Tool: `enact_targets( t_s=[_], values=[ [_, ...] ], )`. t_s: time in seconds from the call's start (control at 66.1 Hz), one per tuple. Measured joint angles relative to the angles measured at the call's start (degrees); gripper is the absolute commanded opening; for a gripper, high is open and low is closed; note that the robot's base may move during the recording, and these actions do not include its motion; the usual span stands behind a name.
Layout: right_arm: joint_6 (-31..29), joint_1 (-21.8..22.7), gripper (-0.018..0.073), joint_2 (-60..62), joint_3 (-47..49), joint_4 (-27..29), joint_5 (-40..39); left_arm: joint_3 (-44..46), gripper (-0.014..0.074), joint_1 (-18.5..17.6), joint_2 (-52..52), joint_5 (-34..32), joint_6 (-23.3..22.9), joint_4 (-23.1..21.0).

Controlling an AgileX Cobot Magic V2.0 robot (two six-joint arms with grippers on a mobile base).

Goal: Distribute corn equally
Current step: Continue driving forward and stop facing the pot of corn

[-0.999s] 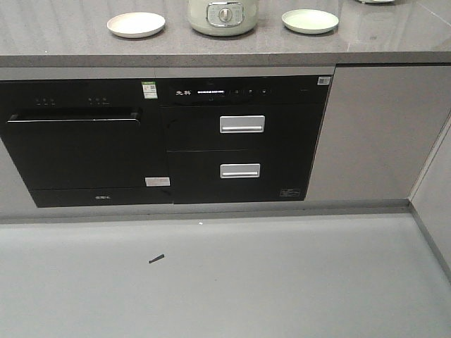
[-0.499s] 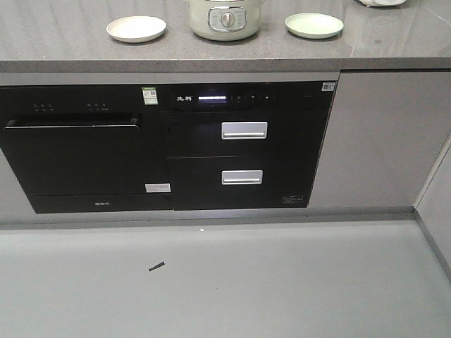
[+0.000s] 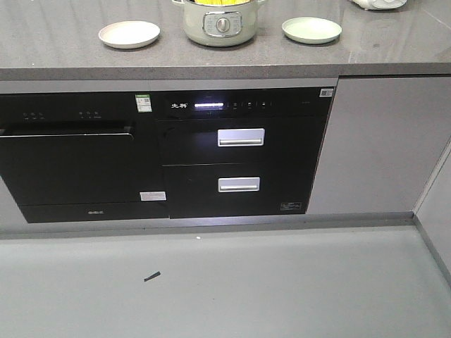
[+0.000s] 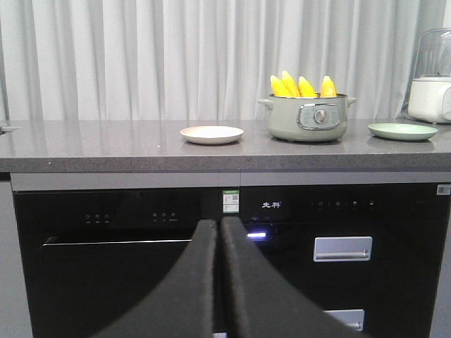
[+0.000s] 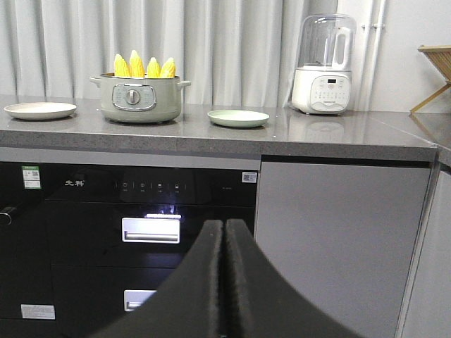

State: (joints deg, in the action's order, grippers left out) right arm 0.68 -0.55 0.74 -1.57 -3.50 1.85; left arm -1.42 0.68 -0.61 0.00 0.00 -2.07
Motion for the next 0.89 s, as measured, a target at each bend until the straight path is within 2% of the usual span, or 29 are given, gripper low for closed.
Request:
enact_targets(
  t_s=[0.893],
  values=[
    [0.00, 0.00, -0.0006, 0.00, 0.00, 0.00, 0.00, 0.00, -0.0006, 0.00, 0.00, 0.00, 0.00, 0.00]
  ],
)
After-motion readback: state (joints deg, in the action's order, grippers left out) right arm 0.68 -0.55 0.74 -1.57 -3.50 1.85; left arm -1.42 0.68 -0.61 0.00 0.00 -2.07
